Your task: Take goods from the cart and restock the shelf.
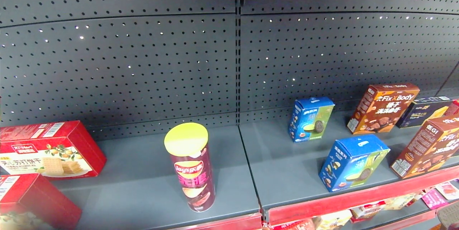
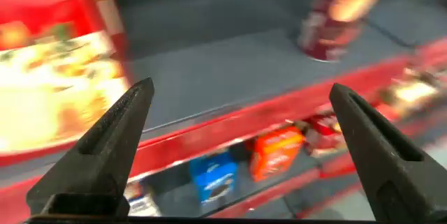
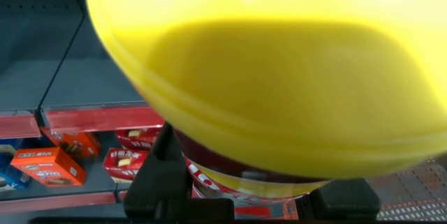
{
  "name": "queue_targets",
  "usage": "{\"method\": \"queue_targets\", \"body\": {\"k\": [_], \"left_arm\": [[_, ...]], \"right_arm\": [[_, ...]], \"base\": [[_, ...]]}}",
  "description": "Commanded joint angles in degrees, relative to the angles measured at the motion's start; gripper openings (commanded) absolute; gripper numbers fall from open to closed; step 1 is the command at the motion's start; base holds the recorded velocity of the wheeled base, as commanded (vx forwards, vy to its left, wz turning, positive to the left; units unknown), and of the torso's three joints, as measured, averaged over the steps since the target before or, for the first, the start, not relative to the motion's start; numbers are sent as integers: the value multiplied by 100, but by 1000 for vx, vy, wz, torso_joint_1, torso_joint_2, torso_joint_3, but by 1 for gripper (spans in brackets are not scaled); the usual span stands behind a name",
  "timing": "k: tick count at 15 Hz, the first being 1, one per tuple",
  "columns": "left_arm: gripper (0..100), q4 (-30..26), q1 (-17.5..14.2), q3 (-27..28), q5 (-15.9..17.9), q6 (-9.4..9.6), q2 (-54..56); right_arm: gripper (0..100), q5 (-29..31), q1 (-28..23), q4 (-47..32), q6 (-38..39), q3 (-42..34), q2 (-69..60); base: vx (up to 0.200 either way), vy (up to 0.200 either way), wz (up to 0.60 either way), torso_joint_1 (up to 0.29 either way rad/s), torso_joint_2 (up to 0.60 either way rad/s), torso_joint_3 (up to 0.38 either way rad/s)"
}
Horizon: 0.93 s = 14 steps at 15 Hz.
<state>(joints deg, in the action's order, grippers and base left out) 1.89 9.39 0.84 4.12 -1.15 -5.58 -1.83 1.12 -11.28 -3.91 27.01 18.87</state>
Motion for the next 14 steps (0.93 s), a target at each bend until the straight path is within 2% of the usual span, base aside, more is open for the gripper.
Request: {"method": "queue_targets", "body": {"k": [1,3,5,6,7,8,9,10,11,14], "left_arm": [[100,4,2,-14,238,97,-4],[100,-4,2,-14,274,598,-4],[100,-4,2,-14,247,765,-4],[100,-13,-7,-5,80,677,-4],[100,-13,2,-5,-227,501,-4],[100,-13,2,-5,-377,299,-4],[100,-13,-7,-5,-561,-35,-4],[100,-22,-7,4,-781,-158,-4],[100,-163,-42,-84,-1010,-158,-13],[100,-171,-60,-84,-913,-123,-4]], "right_arm": [[0,-11,46,11,-4,32,-33],[0,-11,187,20,5,41,-164],[0,-2,266,-15,40,32,-314],[0,-2,292,-50,101,-3,-437],[0,-2,310,-50,136,-30,-498],[0,-2,310,-50,136,-38,-525],[0,-11,319,-50,136,-38,-525],[0,-11,380,-50,136,-47,-525],[0,-11,406,-50,136,-38,-507],[0,-11,406,-50,136,-21,-516]], "base": [[0,0,0,0,0,0],[0,-100,0,1,1,1],[0,-100,0,-4,6,1],[0,0,0,0,0,0],[0,0,0,0,0,0],[0,0,0,0,0,0],[0,0,0,0,0,0],[0,0,0,0,0,0],[0,0,0,0,0,0],[0,0,0,0,0,0]]}}
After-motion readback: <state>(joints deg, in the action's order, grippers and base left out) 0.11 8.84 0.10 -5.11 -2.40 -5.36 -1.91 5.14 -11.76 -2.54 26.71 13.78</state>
